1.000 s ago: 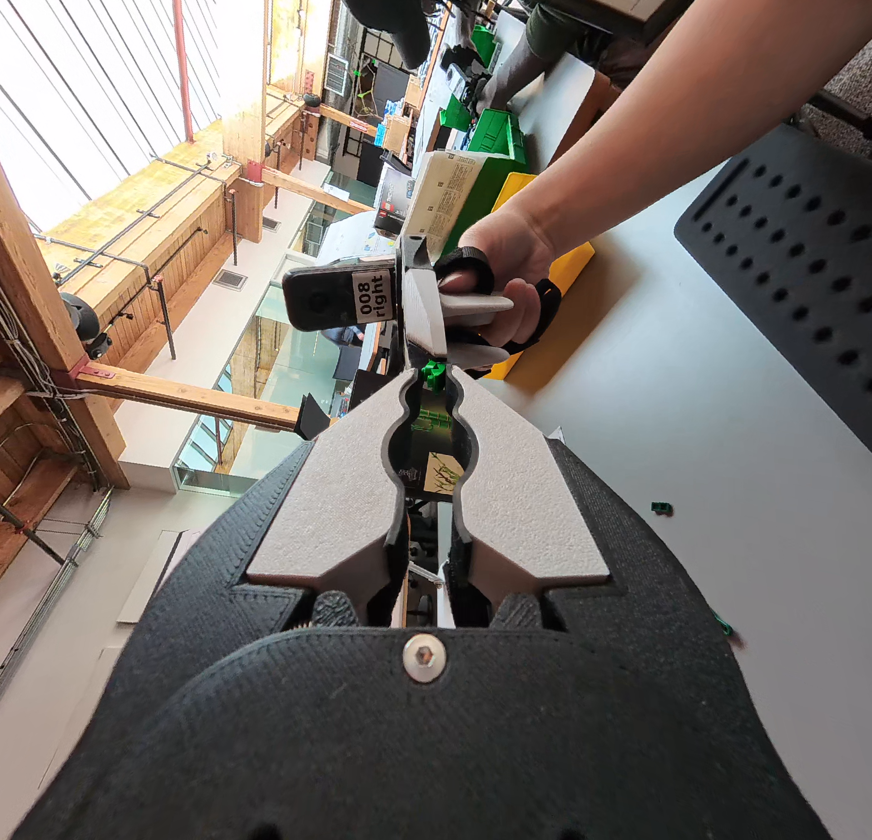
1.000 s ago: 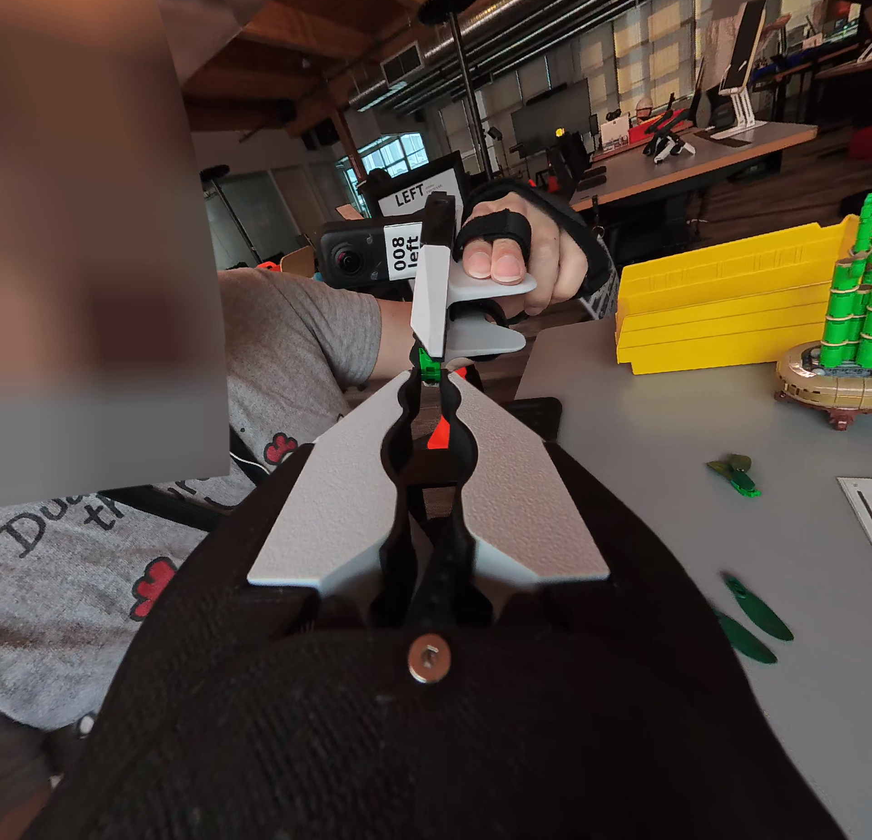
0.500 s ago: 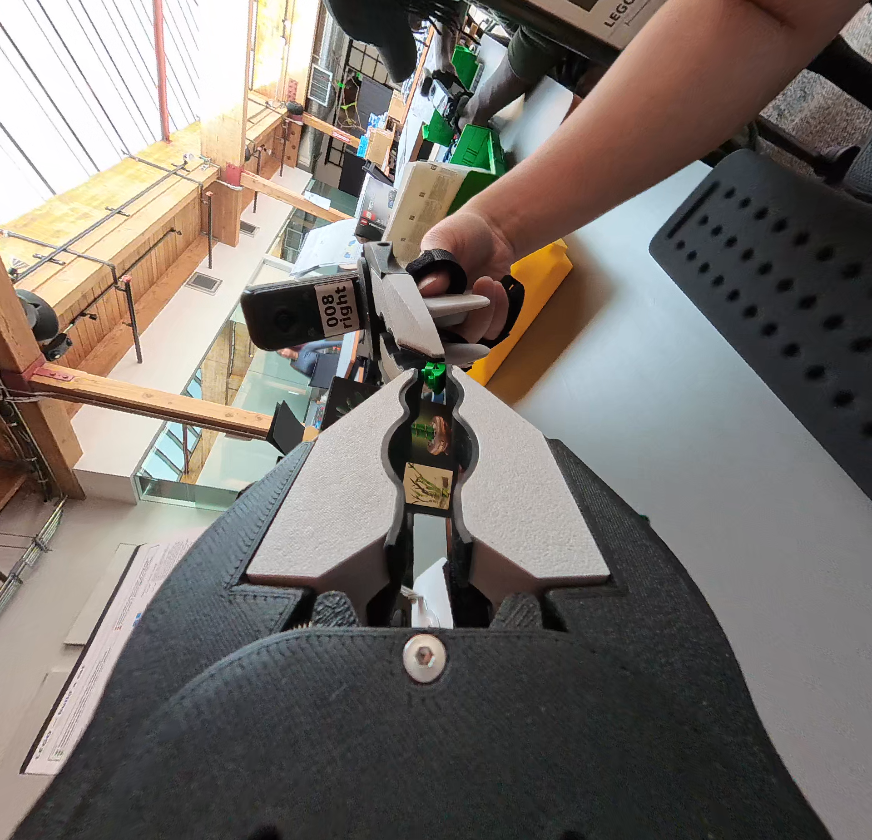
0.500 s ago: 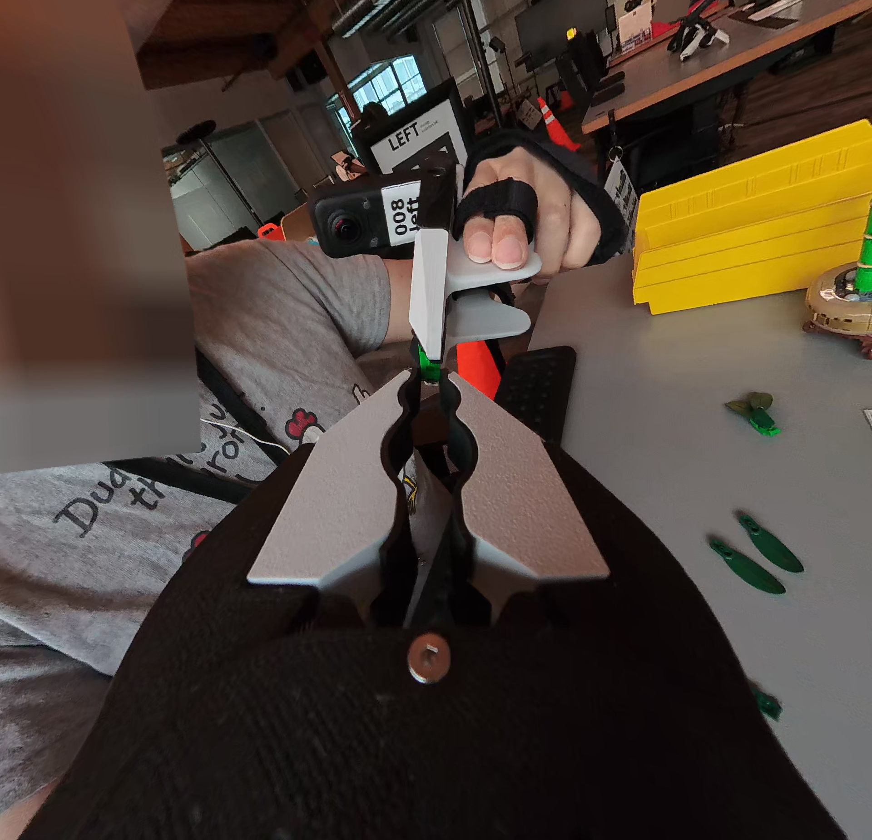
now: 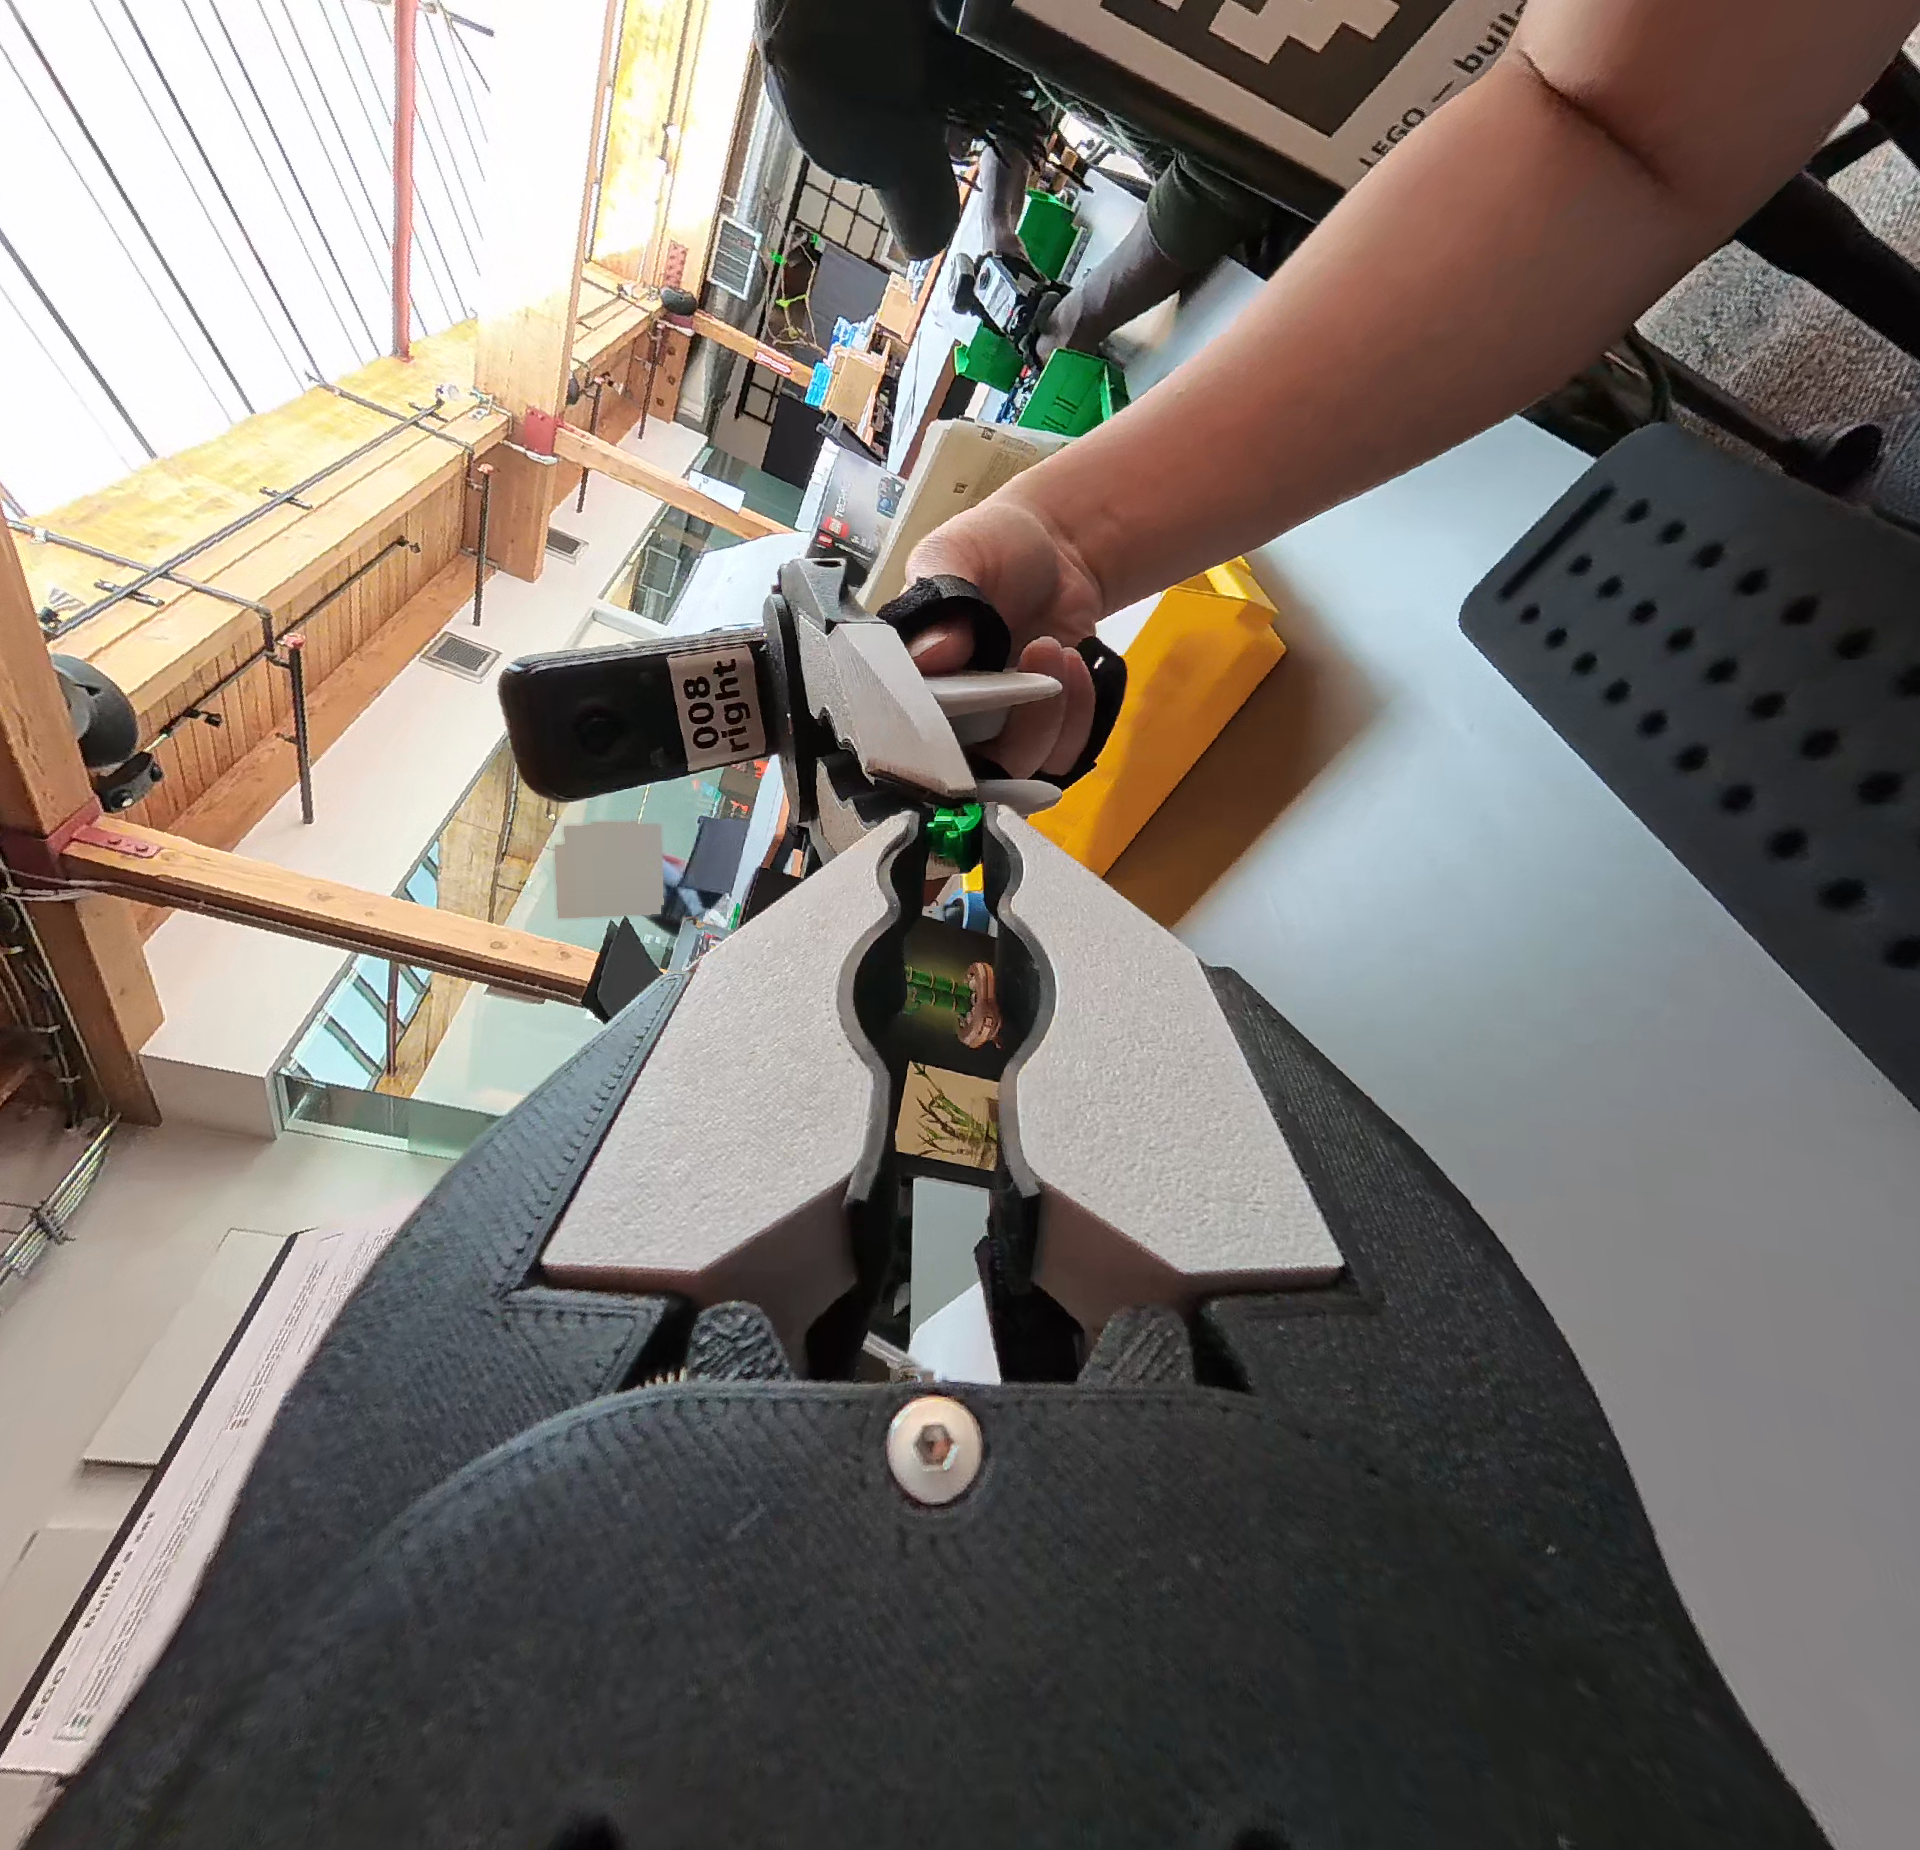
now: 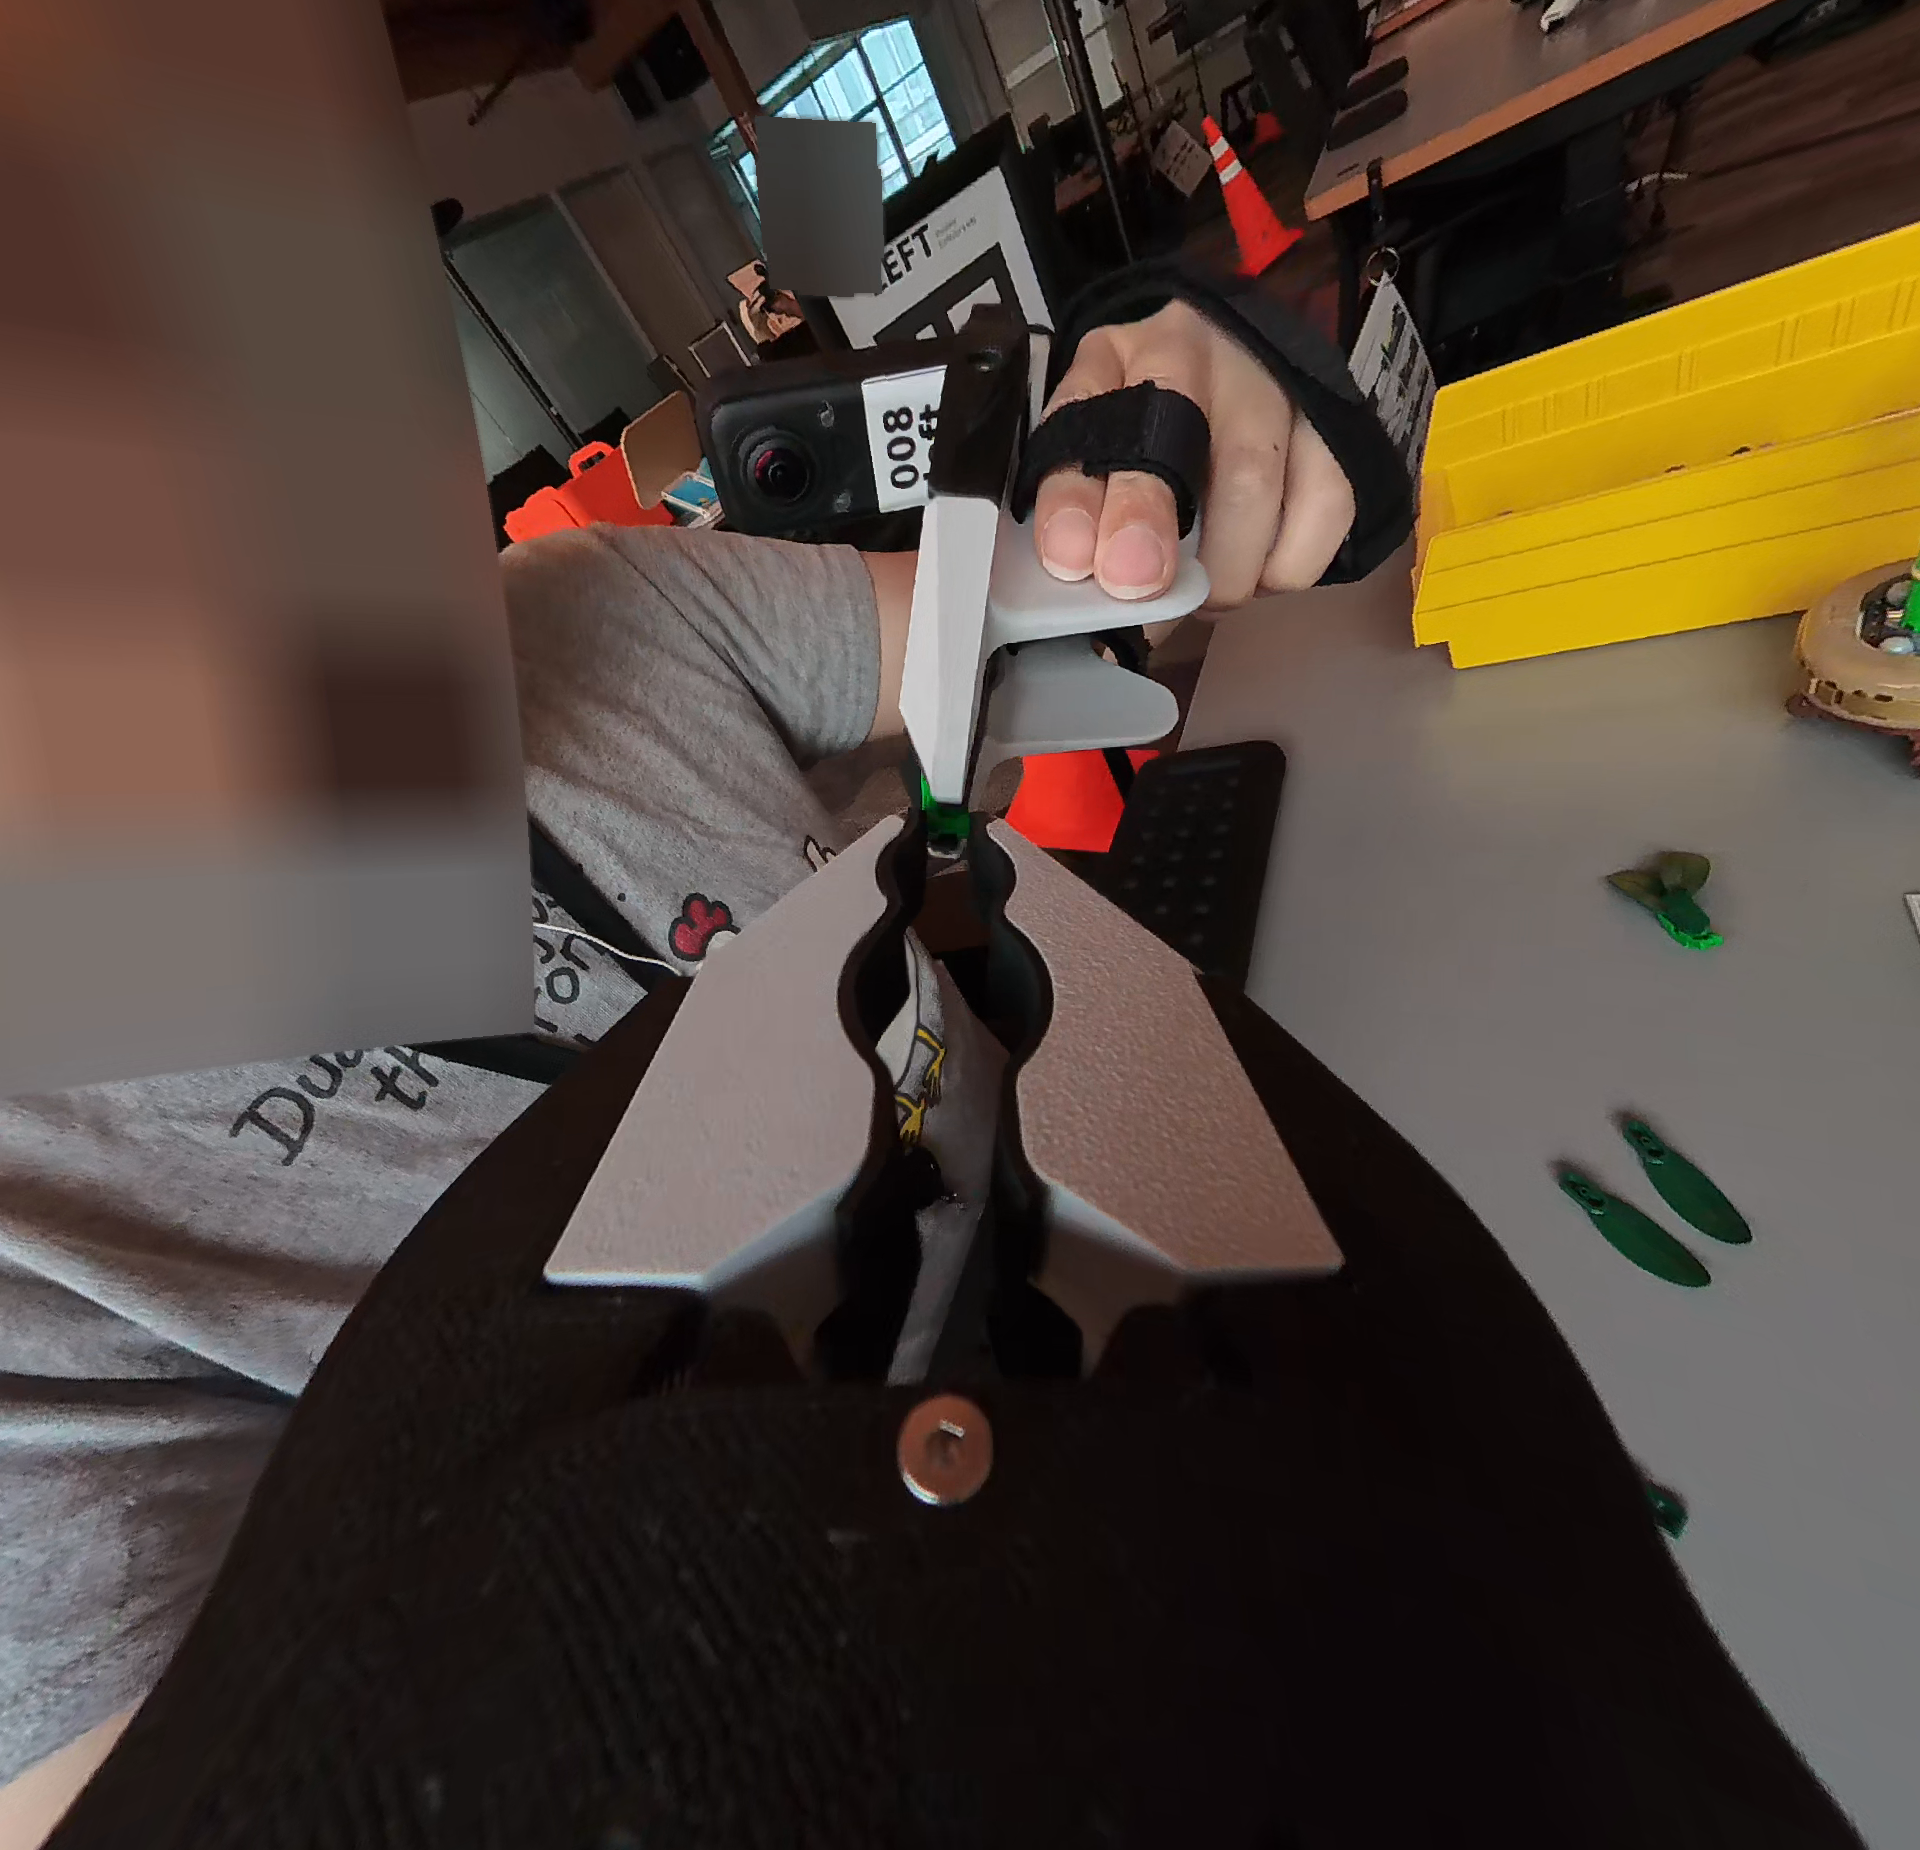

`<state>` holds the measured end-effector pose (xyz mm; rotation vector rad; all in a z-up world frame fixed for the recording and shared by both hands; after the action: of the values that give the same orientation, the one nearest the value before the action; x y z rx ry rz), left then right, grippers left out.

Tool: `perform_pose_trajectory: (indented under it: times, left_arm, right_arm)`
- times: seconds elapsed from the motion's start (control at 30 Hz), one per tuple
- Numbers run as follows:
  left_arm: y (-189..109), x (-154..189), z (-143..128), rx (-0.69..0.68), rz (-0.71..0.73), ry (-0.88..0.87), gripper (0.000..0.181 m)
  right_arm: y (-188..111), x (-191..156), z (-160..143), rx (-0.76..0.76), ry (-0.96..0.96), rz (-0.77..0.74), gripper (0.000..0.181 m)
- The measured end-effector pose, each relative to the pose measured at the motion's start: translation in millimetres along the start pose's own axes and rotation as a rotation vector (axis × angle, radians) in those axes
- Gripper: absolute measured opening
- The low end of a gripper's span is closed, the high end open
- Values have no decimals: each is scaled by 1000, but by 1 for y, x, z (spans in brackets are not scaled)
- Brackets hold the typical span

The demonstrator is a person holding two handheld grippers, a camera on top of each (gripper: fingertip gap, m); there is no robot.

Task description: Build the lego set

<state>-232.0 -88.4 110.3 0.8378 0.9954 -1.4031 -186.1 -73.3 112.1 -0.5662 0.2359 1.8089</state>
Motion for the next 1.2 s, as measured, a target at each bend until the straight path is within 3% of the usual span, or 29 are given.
perform_pose_trajectory:
  times: [1.2]
  left_arm:
    - [1,3,0,34,-23,-54,8]
  right_arm:
    - [2,0,0,-149,11,1,6]
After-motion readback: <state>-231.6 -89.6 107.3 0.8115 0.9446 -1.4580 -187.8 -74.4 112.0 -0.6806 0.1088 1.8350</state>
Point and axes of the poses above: each gripper's, where its closed fingertips meet, y out along the fingers, z out of its top, x = y × z across the jaws, the point moved 3 cm from there along -y, back along the fingers, and after that the axes turned 3 degrees about y, right-handed, at the moved point
